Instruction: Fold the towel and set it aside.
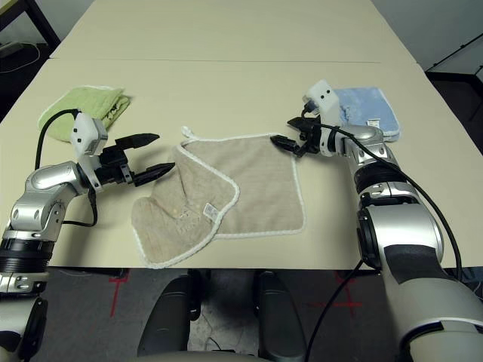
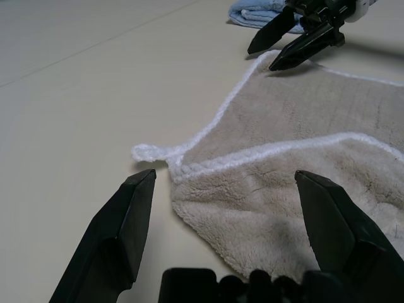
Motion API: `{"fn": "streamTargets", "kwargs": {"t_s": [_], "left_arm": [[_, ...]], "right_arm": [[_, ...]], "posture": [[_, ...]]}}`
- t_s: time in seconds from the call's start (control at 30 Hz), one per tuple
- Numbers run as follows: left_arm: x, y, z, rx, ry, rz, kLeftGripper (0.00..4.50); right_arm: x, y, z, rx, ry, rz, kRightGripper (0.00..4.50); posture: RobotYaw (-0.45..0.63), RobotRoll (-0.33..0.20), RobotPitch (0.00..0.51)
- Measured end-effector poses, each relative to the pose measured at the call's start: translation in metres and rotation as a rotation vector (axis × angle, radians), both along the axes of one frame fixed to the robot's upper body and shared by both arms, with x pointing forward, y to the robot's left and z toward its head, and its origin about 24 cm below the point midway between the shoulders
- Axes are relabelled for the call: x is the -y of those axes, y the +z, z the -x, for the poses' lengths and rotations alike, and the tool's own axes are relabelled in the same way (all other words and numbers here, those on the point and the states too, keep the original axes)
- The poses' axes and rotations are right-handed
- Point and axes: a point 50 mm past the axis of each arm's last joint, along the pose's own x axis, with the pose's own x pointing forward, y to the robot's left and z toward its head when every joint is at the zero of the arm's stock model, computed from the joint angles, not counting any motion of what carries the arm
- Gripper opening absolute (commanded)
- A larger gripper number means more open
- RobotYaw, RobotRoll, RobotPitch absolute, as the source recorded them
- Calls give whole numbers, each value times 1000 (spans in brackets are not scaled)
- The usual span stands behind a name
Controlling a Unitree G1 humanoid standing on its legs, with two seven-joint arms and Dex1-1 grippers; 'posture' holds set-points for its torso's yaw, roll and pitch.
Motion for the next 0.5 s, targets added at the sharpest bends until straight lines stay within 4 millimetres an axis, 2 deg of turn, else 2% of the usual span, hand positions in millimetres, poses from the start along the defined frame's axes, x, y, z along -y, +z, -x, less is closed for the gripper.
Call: {"fn": "streamTargets", "kwargs": {"t_s": [0.1, 0.23, 0.43, 0.5], "left_arm": [[0, 0, 0, 0, 2, 0, 4500], [0, 0, 0, 1, 4, 1, 4500], [0, 0, 0, -3, 5, 1, 4500], [0, -1, 0, -8, 6, 1, 4500]], "right_arm": [[0, -2, 1, -38, 0, 2, 3886], [0, -3, 1, -68, 5, 7, 2432], [-1, -4, 2, -82, 22, 0, 21], [-1, -4, 2, -84, 29, -2, 21]], "posture": [[71, 0, 196], [72, 0, 197], [68, 0, 196], [68, 0, 196]]}}
